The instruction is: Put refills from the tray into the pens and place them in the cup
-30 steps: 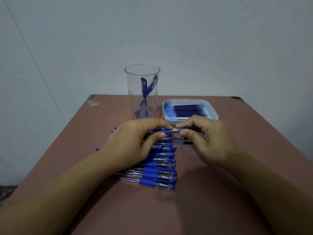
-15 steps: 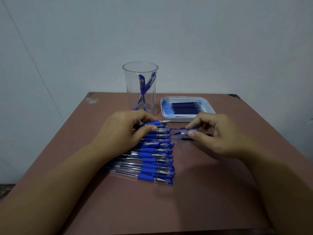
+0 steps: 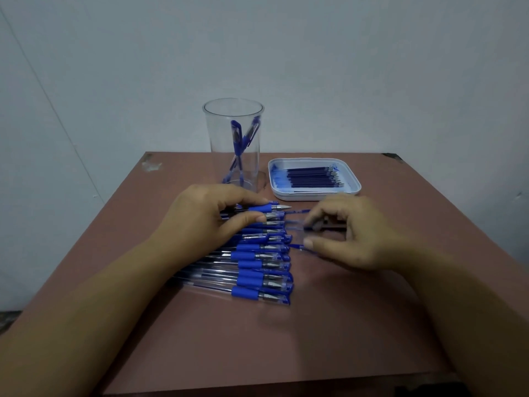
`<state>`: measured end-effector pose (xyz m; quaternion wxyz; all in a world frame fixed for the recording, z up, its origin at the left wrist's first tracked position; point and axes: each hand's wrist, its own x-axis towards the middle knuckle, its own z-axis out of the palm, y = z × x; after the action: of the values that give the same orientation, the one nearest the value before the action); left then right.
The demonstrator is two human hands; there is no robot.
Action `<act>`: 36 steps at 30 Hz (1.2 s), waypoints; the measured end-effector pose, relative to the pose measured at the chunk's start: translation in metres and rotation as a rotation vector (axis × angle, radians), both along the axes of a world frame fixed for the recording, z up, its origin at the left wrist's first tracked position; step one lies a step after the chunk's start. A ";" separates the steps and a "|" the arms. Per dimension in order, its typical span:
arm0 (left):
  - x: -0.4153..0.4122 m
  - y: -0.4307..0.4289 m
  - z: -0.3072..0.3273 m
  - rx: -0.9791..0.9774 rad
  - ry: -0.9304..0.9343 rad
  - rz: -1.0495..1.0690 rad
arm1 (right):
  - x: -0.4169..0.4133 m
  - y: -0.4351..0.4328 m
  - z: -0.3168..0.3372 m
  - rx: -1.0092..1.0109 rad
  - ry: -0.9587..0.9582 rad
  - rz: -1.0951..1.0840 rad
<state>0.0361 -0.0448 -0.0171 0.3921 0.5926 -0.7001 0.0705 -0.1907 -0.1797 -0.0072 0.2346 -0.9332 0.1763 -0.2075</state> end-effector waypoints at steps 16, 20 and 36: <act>-0.005 -0.004 -0.007 -0.003 -0.007 0.010 | 0.027 0.013 -0.013 -0.036 -0.280 -0.001; -0.004 -0.004 -0.005 -0.027 -0.006 0.001 | 0.026 0.014 -0.011 0.022 -0.316 -0.004; -0.003 -0.004 -0.004 -0.027 -0.039 0.002 | 0.026 0.011 -0.012 0.002 -0.283 0.015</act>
<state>0.0332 -0.0492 -0.0216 0.3864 0.5864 -0.7060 0.0918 -0.1648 -0.1685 -0.0196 0.2595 -0.8956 0.1347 -0.3354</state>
